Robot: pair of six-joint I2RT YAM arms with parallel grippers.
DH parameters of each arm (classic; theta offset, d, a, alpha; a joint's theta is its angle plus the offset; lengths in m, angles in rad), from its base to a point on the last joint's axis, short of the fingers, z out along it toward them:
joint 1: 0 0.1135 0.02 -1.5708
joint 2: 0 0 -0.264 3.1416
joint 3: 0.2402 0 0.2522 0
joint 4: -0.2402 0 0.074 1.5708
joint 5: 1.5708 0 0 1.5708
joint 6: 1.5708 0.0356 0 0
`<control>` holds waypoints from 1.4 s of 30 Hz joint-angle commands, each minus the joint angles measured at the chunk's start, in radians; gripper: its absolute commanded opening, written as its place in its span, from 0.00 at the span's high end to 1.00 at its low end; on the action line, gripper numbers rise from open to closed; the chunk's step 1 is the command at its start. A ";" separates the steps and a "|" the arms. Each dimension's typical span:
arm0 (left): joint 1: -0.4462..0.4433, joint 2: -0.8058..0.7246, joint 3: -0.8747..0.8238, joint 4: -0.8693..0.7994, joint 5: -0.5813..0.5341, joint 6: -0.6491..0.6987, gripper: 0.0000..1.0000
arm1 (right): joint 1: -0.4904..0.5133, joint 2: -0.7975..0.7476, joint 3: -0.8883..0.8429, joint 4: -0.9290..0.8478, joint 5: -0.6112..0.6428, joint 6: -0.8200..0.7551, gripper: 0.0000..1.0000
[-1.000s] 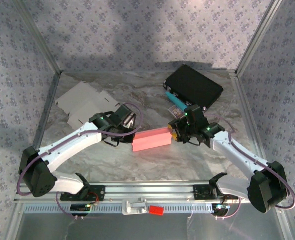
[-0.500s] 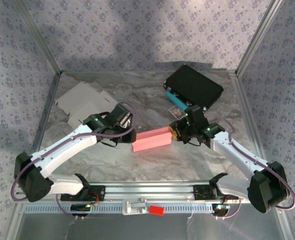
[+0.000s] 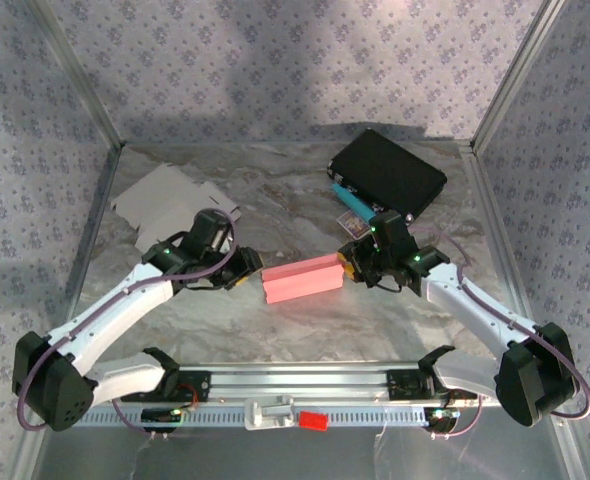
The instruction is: Fold the paper box
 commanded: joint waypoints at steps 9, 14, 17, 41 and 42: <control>0.006 0.006 -0.069 0.115 0.090 -0.079 0.64 | -0.002 0.012 -0.026 -0.041 0.014 -0.017 0.66; 0.005 0.006 -0.097 0.137 0.092 -0.084 0.71 | -0.002 0.011 -0.027 -0.043 0.015 -0.016 0.66; 0.006 0.004 -0.109 0.146 0.096 -0.083 0.73 | -0.002 0.012 -0.027 -0.044 0.015 -0.017 0.67; 0.006 0.005 -0.163 0.108 0.090 -0.012 0.85 | -0.029 -0.076 0.071 -0.129 0.029 -0.102 0.51; 0.006 0.005 -0.164 0.109 0.089 -0.013 0.85 | -0.031 -0.081 0.064 -0.131 0.029 -0.096 0.51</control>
